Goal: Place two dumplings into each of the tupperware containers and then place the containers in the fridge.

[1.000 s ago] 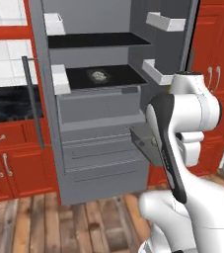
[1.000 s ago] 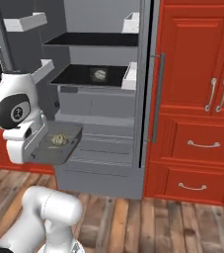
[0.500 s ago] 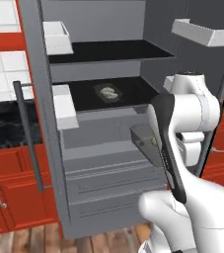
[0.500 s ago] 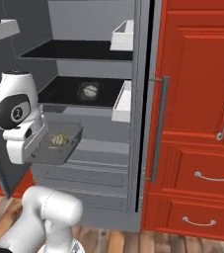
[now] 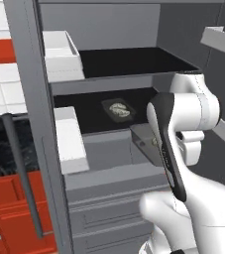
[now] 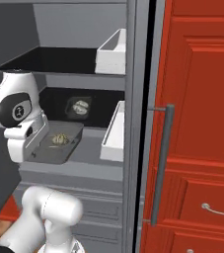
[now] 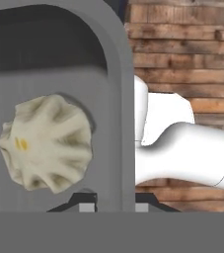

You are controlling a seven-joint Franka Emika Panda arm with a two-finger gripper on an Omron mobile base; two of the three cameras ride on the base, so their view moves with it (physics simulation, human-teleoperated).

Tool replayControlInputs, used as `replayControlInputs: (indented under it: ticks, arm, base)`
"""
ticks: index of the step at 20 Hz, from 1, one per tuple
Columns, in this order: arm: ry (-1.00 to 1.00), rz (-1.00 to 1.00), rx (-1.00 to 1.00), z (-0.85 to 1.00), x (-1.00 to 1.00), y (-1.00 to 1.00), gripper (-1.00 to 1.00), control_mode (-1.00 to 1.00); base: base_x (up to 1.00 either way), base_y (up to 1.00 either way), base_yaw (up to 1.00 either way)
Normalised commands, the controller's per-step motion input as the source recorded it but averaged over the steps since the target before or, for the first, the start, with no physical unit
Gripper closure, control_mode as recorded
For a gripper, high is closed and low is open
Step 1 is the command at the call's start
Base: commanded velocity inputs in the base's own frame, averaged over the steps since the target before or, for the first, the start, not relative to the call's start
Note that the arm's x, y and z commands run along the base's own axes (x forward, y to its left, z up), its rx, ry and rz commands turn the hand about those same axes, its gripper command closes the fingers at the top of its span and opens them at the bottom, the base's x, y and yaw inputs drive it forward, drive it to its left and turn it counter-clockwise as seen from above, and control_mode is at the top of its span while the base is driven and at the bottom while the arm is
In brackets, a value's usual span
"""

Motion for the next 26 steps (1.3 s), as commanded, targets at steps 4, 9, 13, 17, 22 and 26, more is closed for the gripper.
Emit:
replayControlInputs:
  ticks: [4,9,13,17,22,26]
  arm:
    - [0.00,0.00,0.00,0.00,0.00,0.00,1.00,1.00]
    - [0.00,0.00,0.00,0.00,0.00,0.00,1.00,1.00]
    - [0.00,0.00,0.00,0.00,0.00,0.00,1.00,1.00]
    - [0.00,0.00,0.00,0.00,0.00,0.00,1.00,1.00]
    - [-0.07,0.00,0.01,0.03,-0.29,-0.02,1.00,-1.00]
    - [-0.56,0.00,0.08,0.24,-0.92,-0.08,1.00,-1.00]
  base:
    - [0.50,0.23,0.00]
    - [0.62,0.15,0.00]
    - [0.56,0.06,0.00]
    - [0.51,0.00,0.00]
    - [0.00,0.00,0.00]
    - [0.00,0.00,0.00]
